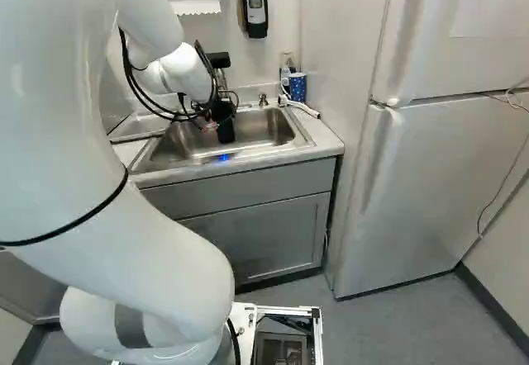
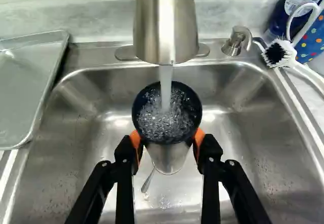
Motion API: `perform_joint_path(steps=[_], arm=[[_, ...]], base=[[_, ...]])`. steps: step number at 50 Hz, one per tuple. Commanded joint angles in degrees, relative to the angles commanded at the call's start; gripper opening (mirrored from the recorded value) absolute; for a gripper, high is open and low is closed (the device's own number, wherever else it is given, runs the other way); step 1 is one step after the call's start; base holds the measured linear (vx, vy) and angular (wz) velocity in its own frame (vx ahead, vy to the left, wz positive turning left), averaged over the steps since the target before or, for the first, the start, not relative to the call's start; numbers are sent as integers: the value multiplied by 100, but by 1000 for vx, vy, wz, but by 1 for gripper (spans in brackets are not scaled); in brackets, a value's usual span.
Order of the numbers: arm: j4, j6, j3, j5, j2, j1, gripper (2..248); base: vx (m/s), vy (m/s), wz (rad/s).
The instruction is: Rinse the cup and place it in the tray
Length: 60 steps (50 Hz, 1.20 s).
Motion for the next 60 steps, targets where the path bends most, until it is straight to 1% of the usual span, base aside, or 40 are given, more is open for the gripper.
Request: perform_joint_path(steps=[34, 60], arm=[[0, 0, -170, 0, -166, 617, 120], [0, 0, -346, 0, -34, 1094, 120]], base=[[0, 0, 0], [0, 0, 0]])
